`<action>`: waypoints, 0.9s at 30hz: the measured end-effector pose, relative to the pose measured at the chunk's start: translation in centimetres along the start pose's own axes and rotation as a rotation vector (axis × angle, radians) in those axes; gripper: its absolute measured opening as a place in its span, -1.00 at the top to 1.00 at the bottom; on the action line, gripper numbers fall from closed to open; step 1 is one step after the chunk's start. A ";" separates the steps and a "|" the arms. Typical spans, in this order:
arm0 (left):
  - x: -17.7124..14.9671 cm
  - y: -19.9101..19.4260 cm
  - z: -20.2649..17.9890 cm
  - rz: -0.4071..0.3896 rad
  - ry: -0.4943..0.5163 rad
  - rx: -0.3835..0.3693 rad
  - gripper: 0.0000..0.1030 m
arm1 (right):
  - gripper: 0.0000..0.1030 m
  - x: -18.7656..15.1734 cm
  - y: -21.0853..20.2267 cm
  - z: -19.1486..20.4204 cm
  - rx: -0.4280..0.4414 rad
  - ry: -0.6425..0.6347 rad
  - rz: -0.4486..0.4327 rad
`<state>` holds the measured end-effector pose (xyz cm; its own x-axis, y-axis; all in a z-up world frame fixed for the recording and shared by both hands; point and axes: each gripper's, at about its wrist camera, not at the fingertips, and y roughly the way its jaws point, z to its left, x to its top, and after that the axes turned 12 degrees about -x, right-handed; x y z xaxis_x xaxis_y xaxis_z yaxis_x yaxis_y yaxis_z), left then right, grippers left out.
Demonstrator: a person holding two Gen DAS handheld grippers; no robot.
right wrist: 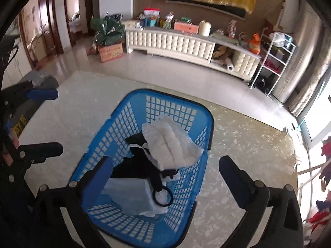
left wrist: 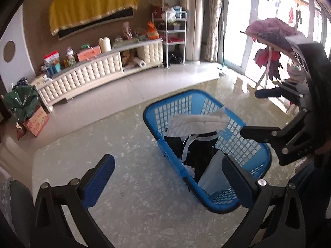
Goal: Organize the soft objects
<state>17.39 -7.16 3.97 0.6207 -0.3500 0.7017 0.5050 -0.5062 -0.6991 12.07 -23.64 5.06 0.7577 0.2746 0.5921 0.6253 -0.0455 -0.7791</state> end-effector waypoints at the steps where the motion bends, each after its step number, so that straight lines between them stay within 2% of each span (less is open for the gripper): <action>1: -0.3 -0.8 -0.2 -0.022 -0.005 0.012 -1.00 | -0.99 -0.4 -1.0 0.1 0.000 0.024 -0.018; 11: -3.6 -8.8 -1.3 -0.238 -0.104 0.203 -1.00 | -0.99 -2.8 -7.6 2.3 -0.039 0.232 -0.187; 16: -5.0 -12.9 -2.3 -0.350 -0.140 0.299 -1.00 | -0.99 -2.7 -10.2 4.0 -0.048 0.258 -0.276; 19: -5.9 -15.0 -3.0 -0.403 -0.155 0.326 -1.00 | -0.99 -2.9 -11.8 5.0 -0.054 0.272 -0.337; 24: -7.2 -16.9 -4.6 -0.431 -0.138 0.342 -1.00 | -0.99 -3.1 -13.8 6.7 -0.068 0.270 -0.419; 27: -8.0 -18.0 -5.3 -0.447 -0.144 0.343 -1.00 | -0.99 -3.5 -14.6 7.1 -0.067 0.274 -0.439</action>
<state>0.13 0.63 11.65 0.3655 -0.0379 0.9300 0.8873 -0.2877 -0.3604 -1.06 -17.13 12.90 0.4371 0.0209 0.8992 0.8988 -0.0467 -0.4359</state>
